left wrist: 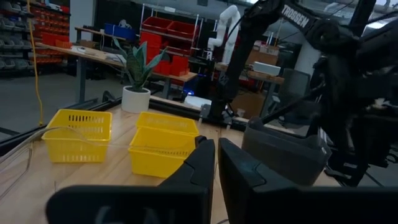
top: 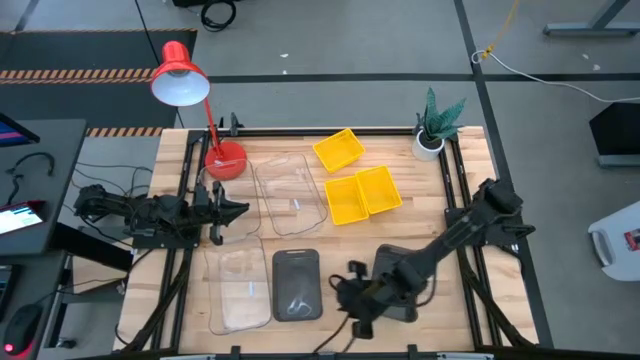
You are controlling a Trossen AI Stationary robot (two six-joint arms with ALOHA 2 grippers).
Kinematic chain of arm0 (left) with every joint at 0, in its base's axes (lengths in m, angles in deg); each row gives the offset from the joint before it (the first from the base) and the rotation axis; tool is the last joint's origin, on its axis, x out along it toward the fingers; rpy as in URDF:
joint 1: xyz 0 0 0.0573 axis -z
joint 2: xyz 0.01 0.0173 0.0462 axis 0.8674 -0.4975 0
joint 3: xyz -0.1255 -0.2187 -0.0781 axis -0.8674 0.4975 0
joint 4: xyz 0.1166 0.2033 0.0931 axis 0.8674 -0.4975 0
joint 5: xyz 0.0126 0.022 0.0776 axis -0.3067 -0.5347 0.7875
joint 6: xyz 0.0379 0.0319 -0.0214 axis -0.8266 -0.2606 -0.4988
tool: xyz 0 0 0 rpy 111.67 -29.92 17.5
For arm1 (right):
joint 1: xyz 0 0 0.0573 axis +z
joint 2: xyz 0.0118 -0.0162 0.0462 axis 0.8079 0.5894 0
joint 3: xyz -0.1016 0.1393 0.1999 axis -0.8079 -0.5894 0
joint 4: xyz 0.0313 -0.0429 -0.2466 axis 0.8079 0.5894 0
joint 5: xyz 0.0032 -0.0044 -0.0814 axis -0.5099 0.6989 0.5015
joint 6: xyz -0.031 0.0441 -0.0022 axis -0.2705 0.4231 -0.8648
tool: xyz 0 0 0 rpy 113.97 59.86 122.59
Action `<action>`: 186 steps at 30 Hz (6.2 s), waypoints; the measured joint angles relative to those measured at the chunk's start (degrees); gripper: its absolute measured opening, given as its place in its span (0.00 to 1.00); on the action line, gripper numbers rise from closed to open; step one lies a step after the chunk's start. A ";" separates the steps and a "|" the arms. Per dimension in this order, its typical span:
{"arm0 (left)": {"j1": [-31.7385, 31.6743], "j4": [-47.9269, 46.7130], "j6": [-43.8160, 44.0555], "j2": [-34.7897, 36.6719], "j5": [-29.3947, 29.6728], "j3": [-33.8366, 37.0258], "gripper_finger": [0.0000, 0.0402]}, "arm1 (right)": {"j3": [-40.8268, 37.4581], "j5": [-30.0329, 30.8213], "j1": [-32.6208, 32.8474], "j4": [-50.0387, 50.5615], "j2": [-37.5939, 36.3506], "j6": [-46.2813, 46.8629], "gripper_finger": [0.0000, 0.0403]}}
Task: Stack baskets by color
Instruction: Stack the left black bin on the black bin, then stack the bottom left yellow bin on the right yellow bin
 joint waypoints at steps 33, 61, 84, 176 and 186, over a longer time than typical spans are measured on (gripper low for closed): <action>0.01 0.15 -0.01 -0.02 0.00 -0.02 0.07 | 32.27 -4.40 -4.57 10.06 27.14 -19.88 0.48; 0.01 0.15 -0.01 0.00 -0.02 0.00 0.09 | 28.24 -7.48 -4.34 17.55 22.86 -12.82 0.03; -0.01 0.15 0.01 -0.02 0.00 -0.02 0.09 | 28.26 7.52 7.45 44.87 7.17 15.42 0.02; 0.00 0.15 0.01 -0.01 0.00 -0.02 0.08 | 26.23 -6.86 14.69 53.85 7.28 32.73 0.22; 0.01 0.15 0.01 0.00 0.00 -0.02 0.09 | 26.25 -0.27 9.54 56.57 7.28 20.17 0.16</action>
